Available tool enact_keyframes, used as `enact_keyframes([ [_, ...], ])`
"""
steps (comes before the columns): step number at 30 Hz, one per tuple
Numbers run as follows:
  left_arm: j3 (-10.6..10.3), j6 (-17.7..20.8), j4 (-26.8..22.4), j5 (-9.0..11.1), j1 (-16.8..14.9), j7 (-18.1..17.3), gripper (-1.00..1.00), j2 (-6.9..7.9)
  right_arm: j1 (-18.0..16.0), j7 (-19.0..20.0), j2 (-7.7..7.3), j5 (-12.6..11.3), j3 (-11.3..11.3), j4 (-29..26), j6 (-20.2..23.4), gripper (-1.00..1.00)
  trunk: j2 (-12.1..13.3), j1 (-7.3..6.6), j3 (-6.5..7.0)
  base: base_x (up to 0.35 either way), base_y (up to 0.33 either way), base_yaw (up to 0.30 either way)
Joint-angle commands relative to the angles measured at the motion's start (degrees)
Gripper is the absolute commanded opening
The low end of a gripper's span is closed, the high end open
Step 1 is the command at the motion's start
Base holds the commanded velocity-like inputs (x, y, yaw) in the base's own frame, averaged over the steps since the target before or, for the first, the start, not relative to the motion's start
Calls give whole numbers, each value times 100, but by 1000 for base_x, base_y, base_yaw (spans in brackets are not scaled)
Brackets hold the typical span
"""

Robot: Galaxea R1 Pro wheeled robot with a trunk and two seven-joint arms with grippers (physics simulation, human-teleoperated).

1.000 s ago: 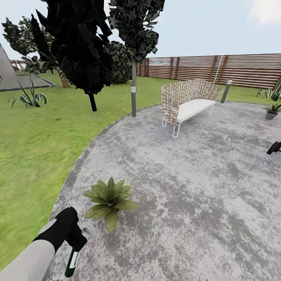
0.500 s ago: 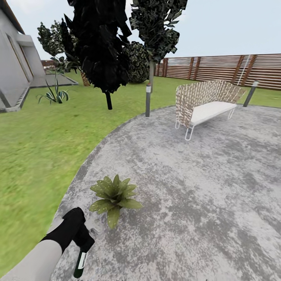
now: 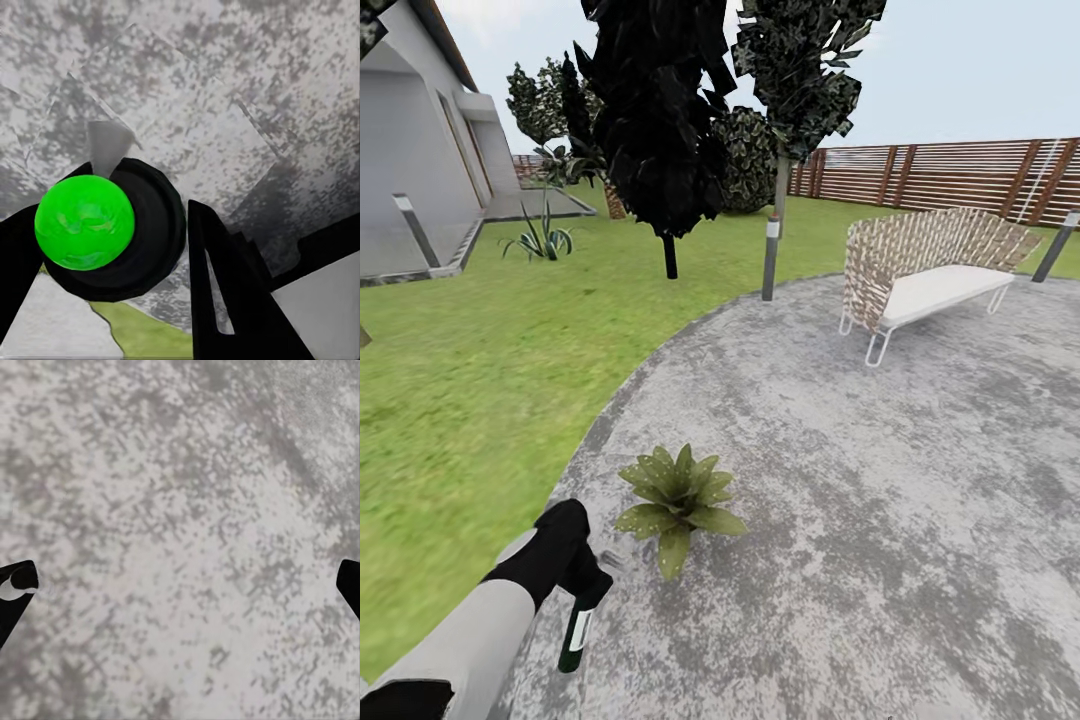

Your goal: Pick up the pesticide atomizer in the garden and spray insectifuge to fully cover both potted plants in the garden.

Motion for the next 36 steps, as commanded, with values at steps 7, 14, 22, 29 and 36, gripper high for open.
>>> enact_keyframes([
  [7,-159,34,-10,-146,49,-54,-100,44,-5,-21,-1,62,-45,10,-19,100,-2,-1,-5,27,-96,1],
  [14,-177,33,-1,-148,62,-46,-100,16,-5,-21,-1,62,-47,10,-19,100,-2,-1,-5,67,-256,0],
  [22,-170,41,-1,-148,61,-36,-100,39,-5,-21,-1,62,-39,10,-19,100,-2,-1,-5,6,-269,69],
  [29,-155,49,10,-148,69,-20,-100,68,-5,-21,0,61,-38,11,-19,100,-2,-1,-5,130,-252,266],
  [36,-119,51,15,-150,74,-19,-100,108,-5,-21,1,62,-38,10,-19,100,-2,-1,-5,213,-207,276],
])
